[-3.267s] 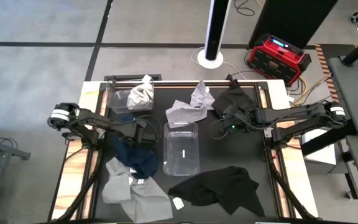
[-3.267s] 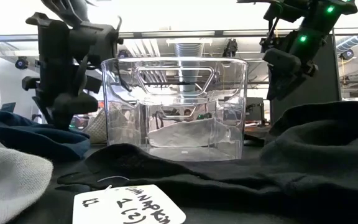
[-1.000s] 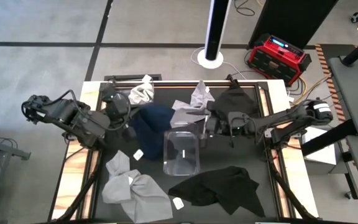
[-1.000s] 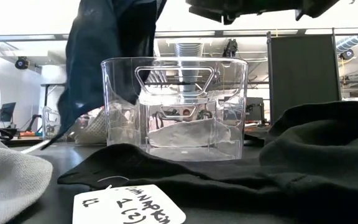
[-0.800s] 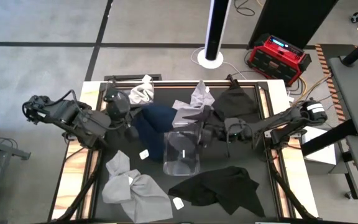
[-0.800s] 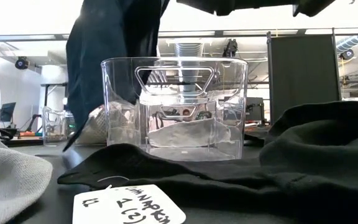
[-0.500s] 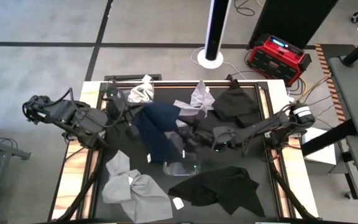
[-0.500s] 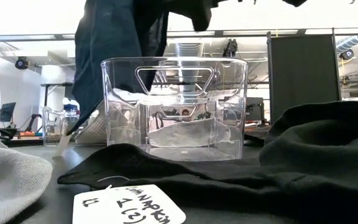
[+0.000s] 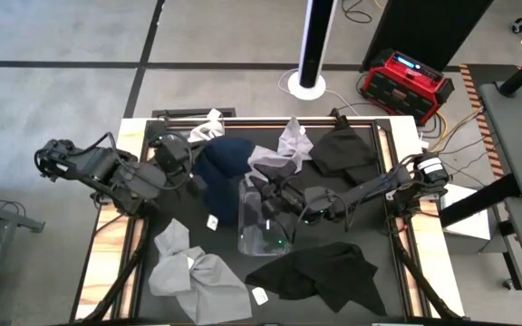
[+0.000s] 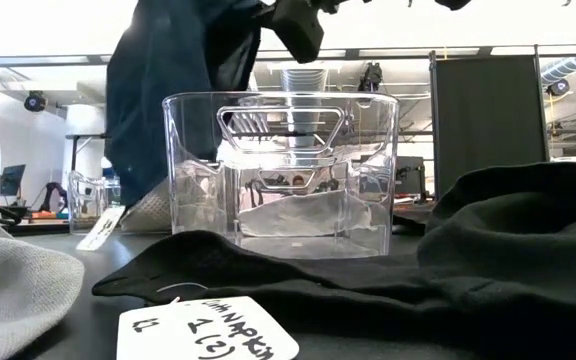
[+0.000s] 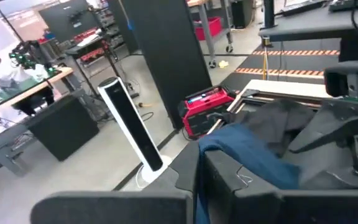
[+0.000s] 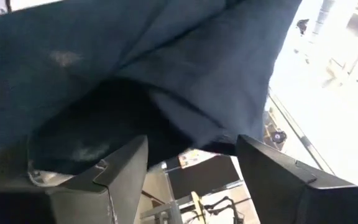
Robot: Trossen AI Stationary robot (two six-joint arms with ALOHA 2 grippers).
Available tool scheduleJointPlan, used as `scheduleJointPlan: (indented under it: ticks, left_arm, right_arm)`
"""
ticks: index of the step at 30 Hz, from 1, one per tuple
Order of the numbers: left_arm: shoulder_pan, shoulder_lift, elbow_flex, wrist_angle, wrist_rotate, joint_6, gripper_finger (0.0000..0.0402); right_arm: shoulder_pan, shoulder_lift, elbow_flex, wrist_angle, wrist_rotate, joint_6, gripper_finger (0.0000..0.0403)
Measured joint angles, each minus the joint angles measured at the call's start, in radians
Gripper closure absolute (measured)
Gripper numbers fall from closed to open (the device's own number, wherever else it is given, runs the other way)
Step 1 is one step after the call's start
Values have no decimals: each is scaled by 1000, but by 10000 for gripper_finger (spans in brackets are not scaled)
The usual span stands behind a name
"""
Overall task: Sort towels by color in basket
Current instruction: Put the blue towel into the bottom transparent bin
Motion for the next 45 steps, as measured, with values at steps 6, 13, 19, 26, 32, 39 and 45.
scheduleJointPlan:
  ticks: [6, 13, 19, 26, 32, 39, 45]
  left_arm:
    - [0, 3, 0, 3, 75, -7, 401]
    - [0, 5, 0, 10, 78, -11, 401]
    - [0, 5, 0, 25, 109, -12, 401]
    - [0, 8, 0, 54, 221, -23, 402]
    - [0, 26, 0, 55, 262, -24, 402]
    - [0, 37, 0, 54, 263, -23, 402]
    - [-1, 28, 10, 41, 263, -3, 401]
  right_arm:
    - [-3, -14, 11, 0, -29, -48, 166]
    - [-1, -13, 1, -55, -96, -60, 159]
    - [-2, -13, 11, -36, -89, -59, 163]
    - [-13, -13, 61, -31, -104, -100, 170]
    - [-13, -13, 96, 0, -124, -111, 178]
    - [-15, -13, 138, -78, -131, -61, 254]
    - [-19, -13, 185, -211, -132, 50, 378]
